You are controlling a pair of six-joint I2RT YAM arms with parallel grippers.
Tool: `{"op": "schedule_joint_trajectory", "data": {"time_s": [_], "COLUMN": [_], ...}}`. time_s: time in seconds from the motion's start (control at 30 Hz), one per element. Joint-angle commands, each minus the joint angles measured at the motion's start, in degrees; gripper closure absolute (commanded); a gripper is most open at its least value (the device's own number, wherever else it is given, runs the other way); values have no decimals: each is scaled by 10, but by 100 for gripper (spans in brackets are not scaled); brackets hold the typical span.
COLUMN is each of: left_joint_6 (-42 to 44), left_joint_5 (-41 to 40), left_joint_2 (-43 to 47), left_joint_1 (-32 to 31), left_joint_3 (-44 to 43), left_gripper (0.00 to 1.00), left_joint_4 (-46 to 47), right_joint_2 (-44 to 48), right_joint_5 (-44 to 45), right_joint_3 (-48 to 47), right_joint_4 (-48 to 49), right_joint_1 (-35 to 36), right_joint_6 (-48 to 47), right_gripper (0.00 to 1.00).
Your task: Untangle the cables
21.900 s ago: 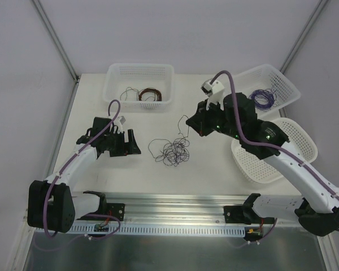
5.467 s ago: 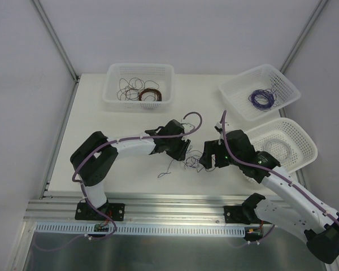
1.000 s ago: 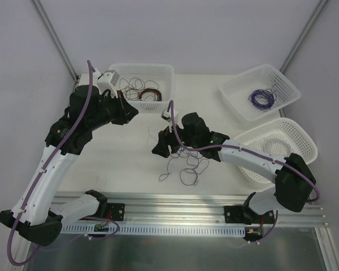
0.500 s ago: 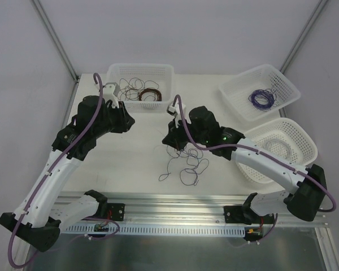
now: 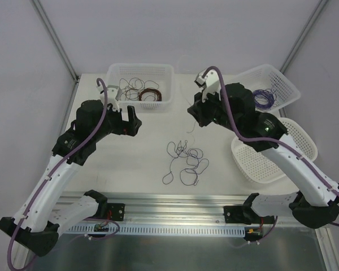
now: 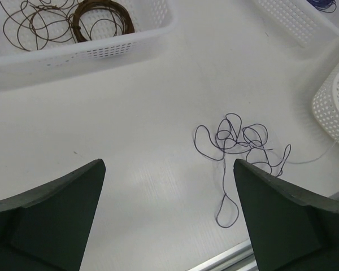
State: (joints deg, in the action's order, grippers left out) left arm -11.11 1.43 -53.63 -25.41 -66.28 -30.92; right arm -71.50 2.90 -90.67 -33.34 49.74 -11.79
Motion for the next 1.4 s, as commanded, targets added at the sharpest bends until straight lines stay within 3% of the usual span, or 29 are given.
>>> {"op": "schedule_joint_trajectory", "data": {"time_s": [0.0, 0.43, 0.57, 0.67, 0.83, 1.03, 1.37], "left_joint_6": [49, 93, 94, 96, 94, 90, 94], "left_joint_5": [20, -11, -27, -50, -75, -103, -118], "left_joint_2": [26, 19, 13, 5, 0, -2, -3], "left_joint_1": [4, 4, 4, 4, 4, 4, 4], "left_joint_3": [38, 191, 200, 205, 208, 215, 215], "left_gripper": [1, 1, 1, 1, 1, 1, 1], "left_joint_4": [67, 149, 149, 149, 147, 146, 144], "right_joint_2": [31, 112, 136, 160, 192, 225, 238], "right_joint_5": [103, 192, 281, 324, 323, 279, 190], "right_joint_3": [-48, -157, -137, -87, 15, 128, 282], "right_joint_4": [-73, -119, -99, -75, -31, 4, 40], "right_joint_1": [-29, -120, -135, -168, -241, -363, -489], "right_joint_6": [-18, -34, -70, -82, -68, -14, 66], "right_gripper": [99, 99, 99, 99, 99, 99, 99]}}
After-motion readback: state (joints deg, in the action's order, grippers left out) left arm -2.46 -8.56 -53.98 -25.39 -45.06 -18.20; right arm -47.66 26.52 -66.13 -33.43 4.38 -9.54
